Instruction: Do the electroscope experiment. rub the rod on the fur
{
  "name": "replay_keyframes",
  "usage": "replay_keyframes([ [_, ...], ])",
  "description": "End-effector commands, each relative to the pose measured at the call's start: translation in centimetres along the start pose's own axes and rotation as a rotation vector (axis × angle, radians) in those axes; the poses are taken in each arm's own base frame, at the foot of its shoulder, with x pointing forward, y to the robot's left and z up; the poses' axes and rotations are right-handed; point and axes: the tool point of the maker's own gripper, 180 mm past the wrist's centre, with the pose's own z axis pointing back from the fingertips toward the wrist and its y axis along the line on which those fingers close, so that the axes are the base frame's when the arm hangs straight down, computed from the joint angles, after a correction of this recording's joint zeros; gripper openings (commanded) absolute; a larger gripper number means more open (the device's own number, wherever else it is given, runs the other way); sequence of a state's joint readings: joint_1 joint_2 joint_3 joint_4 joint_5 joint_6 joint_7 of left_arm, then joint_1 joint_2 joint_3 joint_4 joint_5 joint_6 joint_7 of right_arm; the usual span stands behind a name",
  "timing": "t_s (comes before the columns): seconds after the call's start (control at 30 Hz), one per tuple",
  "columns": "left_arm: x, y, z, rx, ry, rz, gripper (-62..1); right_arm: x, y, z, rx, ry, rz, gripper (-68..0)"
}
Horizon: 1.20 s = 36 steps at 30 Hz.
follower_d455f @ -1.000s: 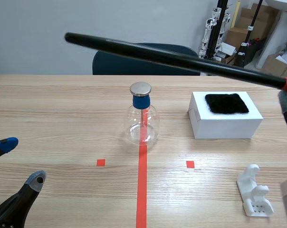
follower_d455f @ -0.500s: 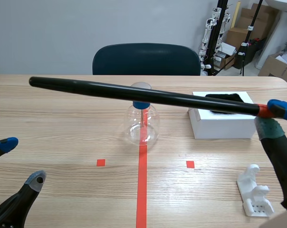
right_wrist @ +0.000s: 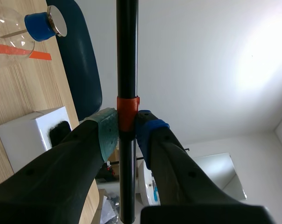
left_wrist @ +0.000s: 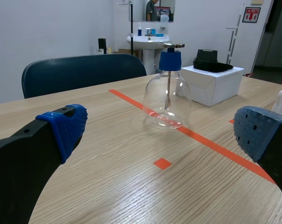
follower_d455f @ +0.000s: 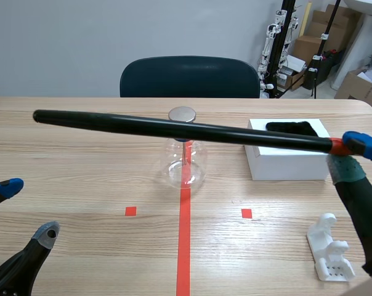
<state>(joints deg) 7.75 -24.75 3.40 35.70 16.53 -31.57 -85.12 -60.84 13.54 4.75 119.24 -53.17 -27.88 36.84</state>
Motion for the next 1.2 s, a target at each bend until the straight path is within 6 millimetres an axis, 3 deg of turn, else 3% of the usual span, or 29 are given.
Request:
replay_keyframes([
  [0.0, 0.67, 0.25, -0.33, 0.001, -0.031, -0.012, 1.4, 0.06, -0.45, -0.02, -0.018, -0.006, 0.001, -67.6],
  [1.17, 0.67, 0.25, -0.33, 0.001, -0.031, -0.012, 1.4, 0.04, -0.57, -0.02, -0.025, -0.004, 0.005, -65.0],
])
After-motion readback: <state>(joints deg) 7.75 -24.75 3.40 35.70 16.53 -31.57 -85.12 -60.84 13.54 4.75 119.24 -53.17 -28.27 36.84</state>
